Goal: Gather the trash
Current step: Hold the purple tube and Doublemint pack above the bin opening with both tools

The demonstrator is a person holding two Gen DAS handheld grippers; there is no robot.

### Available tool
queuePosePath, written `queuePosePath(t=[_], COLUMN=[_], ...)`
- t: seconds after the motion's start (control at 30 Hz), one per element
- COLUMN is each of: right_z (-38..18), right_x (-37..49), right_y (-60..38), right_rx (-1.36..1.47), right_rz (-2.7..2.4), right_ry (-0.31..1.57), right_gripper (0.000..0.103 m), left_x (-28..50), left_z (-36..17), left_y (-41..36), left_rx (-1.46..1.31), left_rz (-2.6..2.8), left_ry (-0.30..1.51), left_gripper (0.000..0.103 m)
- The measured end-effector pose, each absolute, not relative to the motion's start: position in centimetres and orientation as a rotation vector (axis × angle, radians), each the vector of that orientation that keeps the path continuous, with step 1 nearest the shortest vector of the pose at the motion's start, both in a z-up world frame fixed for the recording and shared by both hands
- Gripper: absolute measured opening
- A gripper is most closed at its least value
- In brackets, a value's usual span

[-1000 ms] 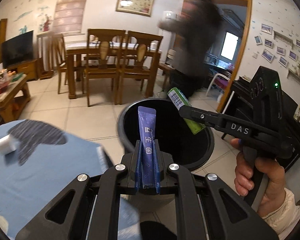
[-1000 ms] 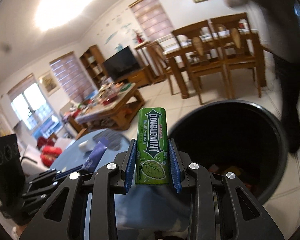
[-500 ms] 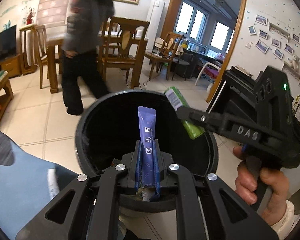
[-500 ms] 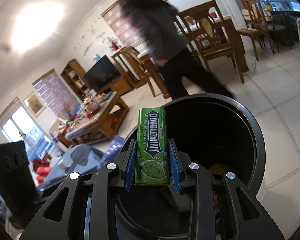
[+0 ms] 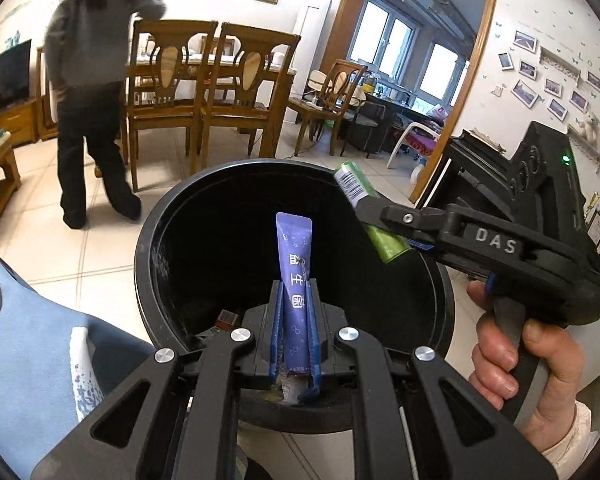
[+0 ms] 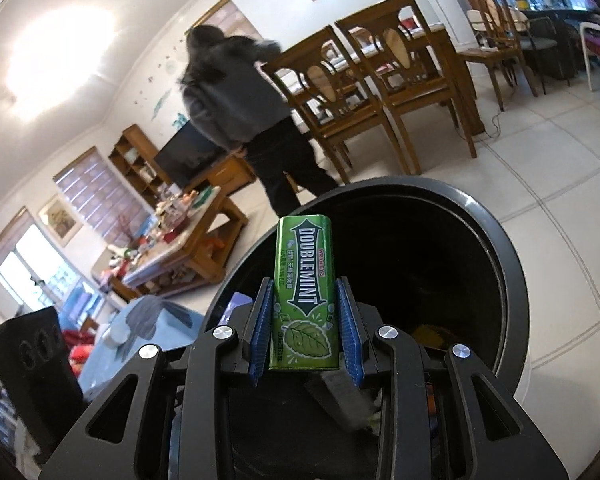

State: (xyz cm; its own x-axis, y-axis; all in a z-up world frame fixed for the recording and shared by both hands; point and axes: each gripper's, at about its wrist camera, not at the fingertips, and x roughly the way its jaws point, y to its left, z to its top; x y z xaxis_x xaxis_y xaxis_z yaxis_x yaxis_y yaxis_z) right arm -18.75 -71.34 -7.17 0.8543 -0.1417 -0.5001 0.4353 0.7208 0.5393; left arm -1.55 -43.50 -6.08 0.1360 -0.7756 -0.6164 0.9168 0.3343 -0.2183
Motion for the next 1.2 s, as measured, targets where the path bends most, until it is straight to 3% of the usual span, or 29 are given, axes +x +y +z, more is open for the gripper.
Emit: queuePosePath(t=[1.2], right_z=[-8.5], right_x=[-17.2], right_y=[-70.2], right_rx=[0.701], right_rz=[-0.328], right_ry=[0.474], right_gripper=[0.031], left_x=[-1.8], left_z=[-6.4], left_y=[-44.2], left_rx=[0.269], left_rz=[-1.238], left_ry=[0.727], left_gripper=[0.013])
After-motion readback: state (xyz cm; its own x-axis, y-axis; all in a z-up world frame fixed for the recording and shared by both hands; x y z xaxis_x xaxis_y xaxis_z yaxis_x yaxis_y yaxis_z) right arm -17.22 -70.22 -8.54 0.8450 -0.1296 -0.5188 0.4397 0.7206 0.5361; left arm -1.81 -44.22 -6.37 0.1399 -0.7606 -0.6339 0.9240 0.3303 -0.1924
